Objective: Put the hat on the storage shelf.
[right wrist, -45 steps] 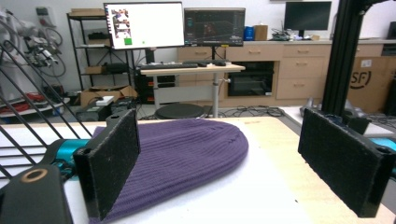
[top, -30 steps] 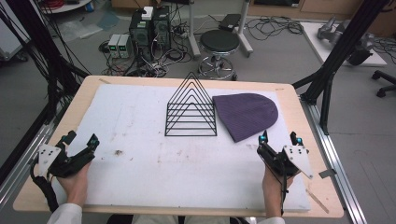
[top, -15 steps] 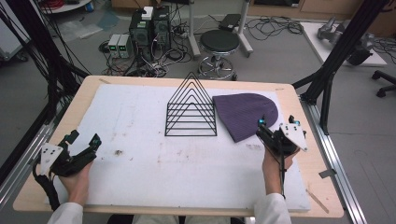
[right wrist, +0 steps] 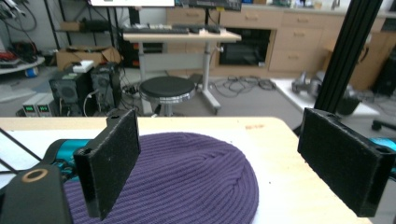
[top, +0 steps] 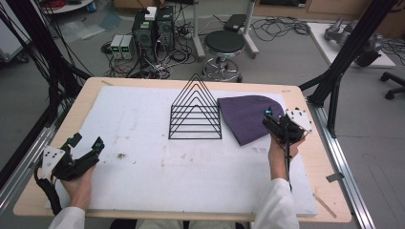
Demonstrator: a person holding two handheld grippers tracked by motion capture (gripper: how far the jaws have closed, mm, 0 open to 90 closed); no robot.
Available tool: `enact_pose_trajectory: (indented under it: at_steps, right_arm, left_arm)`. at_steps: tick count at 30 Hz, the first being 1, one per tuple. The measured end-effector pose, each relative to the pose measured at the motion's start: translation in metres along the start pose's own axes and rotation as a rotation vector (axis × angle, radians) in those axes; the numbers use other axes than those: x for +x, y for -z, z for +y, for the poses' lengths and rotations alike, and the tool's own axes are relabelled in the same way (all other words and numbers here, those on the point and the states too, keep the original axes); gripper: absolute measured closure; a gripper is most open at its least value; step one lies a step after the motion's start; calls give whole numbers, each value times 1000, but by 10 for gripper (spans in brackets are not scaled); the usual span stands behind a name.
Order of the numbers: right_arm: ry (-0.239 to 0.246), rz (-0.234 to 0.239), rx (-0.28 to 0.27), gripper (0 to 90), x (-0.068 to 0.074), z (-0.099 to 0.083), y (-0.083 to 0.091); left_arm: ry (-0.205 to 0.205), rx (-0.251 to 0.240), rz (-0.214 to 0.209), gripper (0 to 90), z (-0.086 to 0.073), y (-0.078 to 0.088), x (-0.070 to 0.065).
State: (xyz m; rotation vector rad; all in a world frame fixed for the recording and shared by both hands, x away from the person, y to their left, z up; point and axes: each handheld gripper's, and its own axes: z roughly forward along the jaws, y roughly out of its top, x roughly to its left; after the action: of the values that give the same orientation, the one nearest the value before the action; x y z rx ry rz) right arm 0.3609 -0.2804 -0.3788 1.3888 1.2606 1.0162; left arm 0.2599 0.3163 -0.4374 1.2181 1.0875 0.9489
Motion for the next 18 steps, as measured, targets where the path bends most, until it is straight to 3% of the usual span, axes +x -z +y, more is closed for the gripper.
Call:
enact_pose_trajectory:
  at_steps: [5, 12, 15, 18]
  right_arm:
    - [-10, -31, 111, 125, 0, 2, -17]
    - [-44, -45, 173, 126, -6, -2, -32]
    - [-80, -44, 234, 133, -9, -10, -41]
    - [-81, -39, 255, 154, -10, -13, -46]
  left_arm:
    - [-3, 2, -5, 201, 0, -1, -1]
    - [-1, 1, -7, 201, 0, 0, -1]
    - [-2, 4, -12, 201, -1, 0, -2]
    - [-3, 8, -19, 201, -1, -1, -2]
